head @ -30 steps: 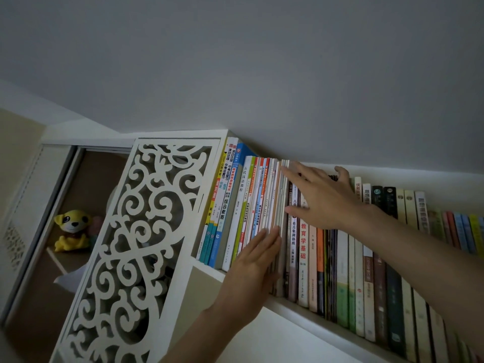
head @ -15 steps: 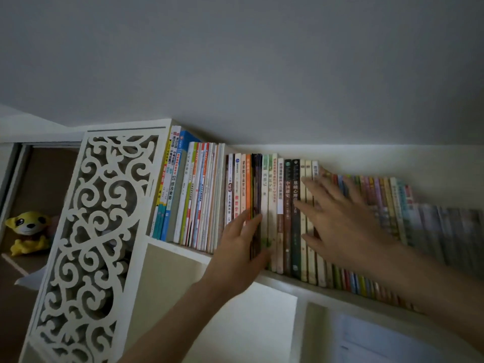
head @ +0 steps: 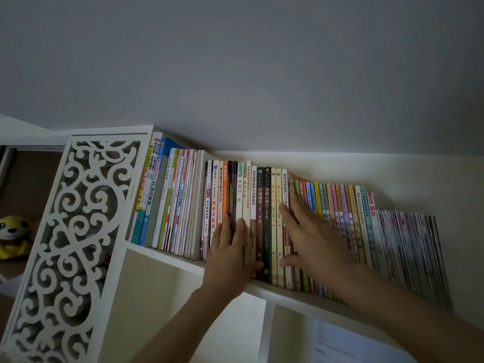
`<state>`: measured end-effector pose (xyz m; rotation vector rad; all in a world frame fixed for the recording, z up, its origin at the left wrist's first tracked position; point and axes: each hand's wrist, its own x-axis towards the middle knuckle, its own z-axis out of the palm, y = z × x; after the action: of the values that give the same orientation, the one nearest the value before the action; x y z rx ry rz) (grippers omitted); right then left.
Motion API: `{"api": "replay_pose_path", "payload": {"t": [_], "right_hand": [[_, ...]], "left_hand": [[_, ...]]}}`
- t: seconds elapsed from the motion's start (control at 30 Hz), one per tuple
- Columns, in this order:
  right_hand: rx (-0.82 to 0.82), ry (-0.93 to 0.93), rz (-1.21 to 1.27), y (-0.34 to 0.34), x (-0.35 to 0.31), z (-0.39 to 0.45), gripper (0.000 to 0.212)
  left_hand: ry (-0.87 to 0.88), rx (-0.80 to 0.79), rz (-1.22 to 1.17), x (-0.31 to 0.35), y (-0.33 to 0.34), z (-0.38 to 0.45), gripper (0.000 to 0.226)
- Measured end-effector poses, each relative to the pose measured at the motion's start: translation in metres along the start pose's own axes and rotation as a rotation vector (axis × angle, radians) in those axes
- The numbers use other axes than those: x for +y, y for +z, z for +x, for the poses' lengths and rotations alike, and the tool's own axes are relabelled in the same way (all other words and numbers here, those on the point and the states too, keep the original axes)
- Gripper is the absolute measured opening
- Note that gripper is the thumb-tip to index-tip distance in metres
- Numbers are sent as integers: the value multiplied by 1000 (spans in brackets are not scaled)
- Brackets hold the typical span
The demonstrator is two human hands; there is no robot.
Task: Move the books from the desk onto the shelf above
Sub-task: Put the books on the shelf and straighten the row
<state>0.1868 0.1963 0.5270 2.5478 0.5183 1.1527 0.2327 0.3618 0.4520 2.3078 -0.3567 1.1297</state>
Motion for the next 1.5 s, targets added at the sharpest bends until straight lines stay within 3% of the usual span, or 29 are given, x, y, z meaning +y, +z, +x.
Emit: {"api": "replay_pose_path", "payload": {"t": [0.2, 0.37, 0.5, 0.63, 0.73, 0.93, 1.07, 1.17, 1.23, 1.27, 1.37, 1.5], "right_hand": [[-33, 5, -74, -1, 8, -23, 106], [-61, 16, -109, 9, 7, -21, 109], [-32, -13, -97, 5, 10, -27, 106], [18, -29, -148, -5, 18, -50, 92], [56, 38, -256, -15, 31, -71, 85], [-64, 133, -361, 1, 58, -88, 92], [-54, 115, -365, 3, 52, -89, 83], [64, 76, -192, -12, 64, -96, 69], [279, 220, -91, -25, 82, -109, 71], [311, 326, -19, -33, 90, -118, 77], [138, 513, 425, -44, 113, -145, 83], [-86, 475, 724, -27, 130, -158, 80]], "left_hand": [[175, -16, -189, 11, 13, -6, 97], [169, 10, -52, 8, 18, -5, 103], [89, -81, 34, 22, 5, -5, 117], [311, 18, 57, 58, 12, -16, 92], [369, -4, 16, 81, 28, -24, 74], [303, -77, 219, 89, 37, -29, 80], [298, -113, 307, 96, 30, -27, 65], [300, -27, 217, 110, 26, -33, 64], [319, 22, 45, 122, 28, -38, 64], [339, 10, -25, 130, 30, -39, 67], [361, -83, -132, 156, 42, -37, 85], [314, -55, -76, 175, 57, -30, 97]]}}
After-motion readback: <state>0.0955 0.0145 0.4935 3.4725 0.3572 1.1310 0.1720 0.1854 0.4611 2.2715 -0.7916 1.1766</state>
